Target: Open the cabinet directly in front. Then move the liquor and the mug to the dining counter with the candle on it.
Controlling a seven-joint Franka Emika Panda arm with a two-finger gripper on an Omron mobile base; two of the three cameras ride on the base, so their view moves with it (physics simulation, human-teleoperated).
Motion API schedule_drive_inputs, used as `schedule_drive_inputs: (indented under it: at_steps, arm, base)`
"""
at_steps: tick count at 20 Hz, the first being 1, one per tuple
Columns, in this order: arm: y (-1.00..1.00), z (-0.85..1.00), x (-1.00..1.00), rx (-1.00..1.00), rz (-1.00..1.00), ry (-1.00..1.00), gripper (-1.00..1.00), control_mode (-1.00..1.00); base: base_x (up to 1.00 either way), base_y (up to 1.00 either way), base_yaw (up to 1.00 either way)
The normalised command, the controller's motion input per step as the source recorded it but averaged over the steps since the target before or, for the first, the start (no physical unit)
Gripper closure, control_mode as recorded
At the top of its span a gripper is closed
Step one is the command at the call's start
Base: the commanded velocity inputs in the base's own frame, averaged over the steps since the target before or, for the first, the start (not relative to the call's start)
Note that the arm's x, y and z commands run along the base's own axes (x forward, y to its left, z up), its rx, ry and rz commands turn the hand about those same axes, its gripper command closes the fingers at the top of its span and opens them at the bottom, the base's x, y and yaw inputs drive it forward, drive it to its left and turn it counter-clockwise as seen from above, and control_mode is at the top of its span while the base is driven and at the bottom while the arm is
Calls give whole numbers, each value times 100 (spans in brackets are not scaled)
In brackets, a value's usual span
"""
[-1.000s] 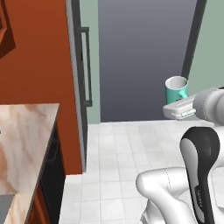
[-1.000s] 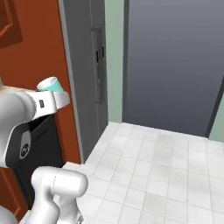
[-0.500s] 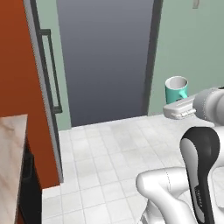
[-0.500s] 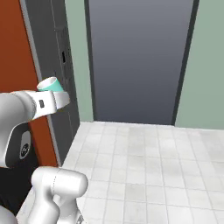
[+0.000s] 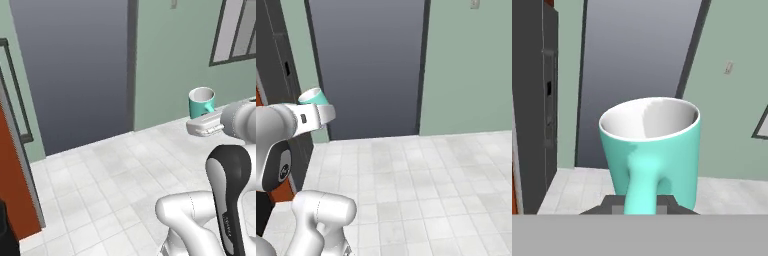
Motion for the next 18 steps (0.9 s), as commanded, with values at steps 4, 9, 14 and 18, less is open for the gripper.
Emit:
schedule_drive_inputs:
  at_steps: [4, 9, 14, 18]
  arm:
    - [0, 0, 0, 0, 0, 0, 100, 100]
    - [0, 0, 0, 0, 0, 0, 100, 100]
    - [0, 0, 0, 0, 0, 0, 100, 100]
    - [0, 0, 0, 0, 0, 0, 100, 100]
  base:
    - [-1, 10, -40]
    - [0, 9, -40]
    - [0, 11, -39]
    - [0, 9, -36]
